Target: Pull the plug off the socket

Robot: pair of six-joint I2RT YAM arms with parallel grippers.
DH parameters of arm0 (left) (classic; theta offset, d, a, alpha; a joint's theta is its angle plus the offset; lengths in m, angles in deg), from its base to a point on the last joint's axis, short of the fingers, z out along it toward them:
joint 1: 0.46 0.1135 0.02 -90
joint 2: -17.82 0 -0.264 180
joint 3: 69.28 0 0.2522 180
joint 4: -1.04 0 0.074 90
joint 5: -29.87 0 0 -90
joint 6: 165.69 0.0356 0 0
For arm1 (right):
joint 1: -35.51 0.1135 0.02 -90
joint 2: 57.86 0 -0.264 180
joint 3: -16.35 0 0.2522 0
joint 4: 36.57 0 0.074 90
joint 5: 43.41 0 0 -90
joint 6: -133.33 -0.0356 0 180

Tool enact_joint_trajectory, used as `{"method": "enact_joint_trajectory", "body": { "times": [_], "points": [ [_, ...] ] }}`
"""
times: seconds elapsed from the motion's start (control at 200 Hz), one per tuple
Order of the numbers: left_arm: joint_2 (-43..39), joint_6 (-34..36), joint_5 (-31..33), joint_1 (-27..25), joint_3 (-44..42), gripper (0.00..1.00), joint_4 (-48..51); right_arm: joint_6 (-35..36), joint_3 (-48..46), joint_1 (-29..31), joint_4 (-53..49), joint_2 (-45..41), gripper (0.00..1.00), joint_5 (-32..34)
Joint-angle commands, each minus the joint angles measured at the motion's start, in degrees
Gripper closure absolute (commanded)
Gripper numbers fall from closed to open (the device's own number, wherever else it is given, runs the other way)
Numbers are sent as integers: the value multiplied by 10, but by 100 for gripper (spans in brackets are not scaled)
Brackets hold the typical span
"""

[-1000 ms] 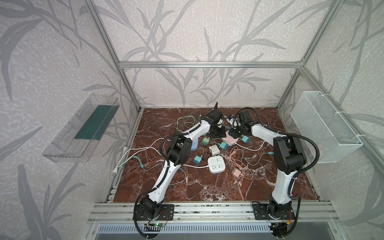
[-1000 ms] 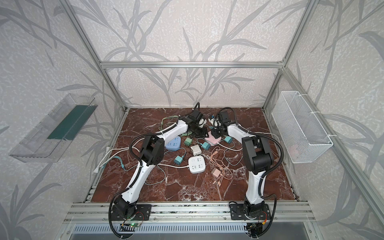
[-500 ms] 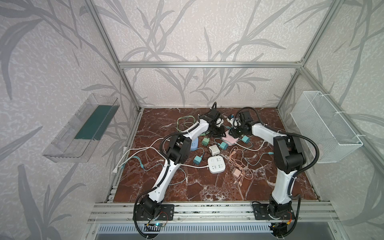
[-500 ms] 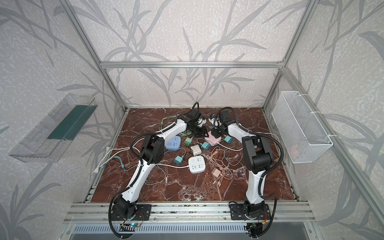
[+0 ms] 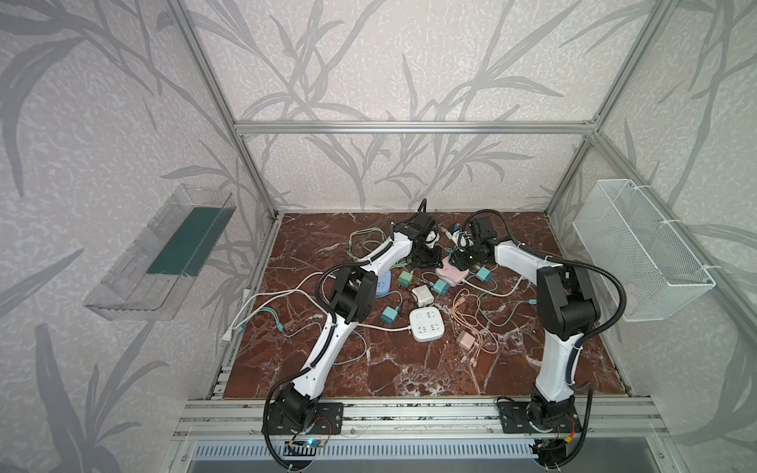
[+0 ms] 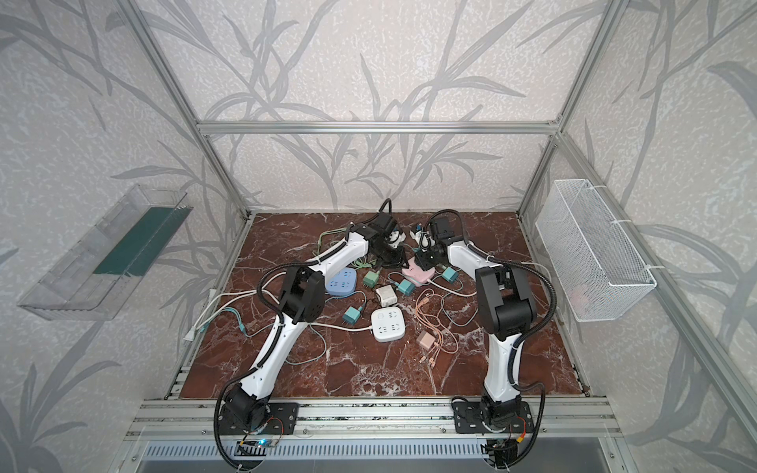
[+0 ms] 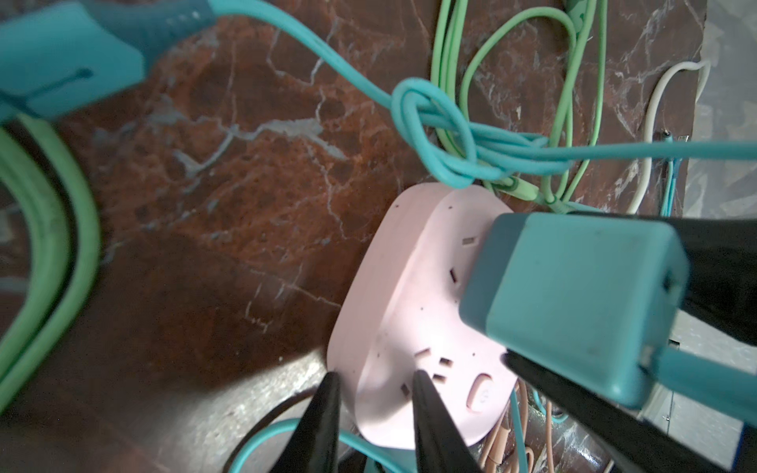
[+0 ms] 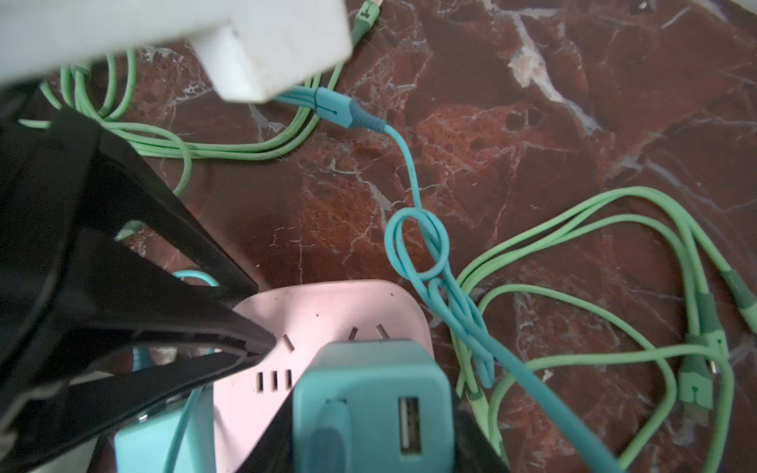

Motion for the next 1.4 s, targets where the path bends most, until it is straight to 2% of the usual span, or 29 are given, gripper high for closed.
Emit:
{"method": "enact_joint_trajectory", "body": {
  "times": [0.0, 0.305, 0.63, 0.855, 1.395],
  "points": [
    [57, 7, 64, -11, -19, 70, 74, -32, 21, 16, 68, -39, 74, -56],
    [65, 2, 53, -10, -18, 70, 78, -13, 5, 17, 64, -55, 74, -9],
    [69, -1, 41, -9, -17, 70, 82, -15, -30, 15, 101, -76, 74, 8],
    [62, 1, 43, -8, -18, 70, 85, 0, -20, 12, 68, -74, 74, 29],
    [25, -1, 44, -8, -41, 69, 52, -7, 72, -44, -121, -29, 71, 60]
  ]
}}
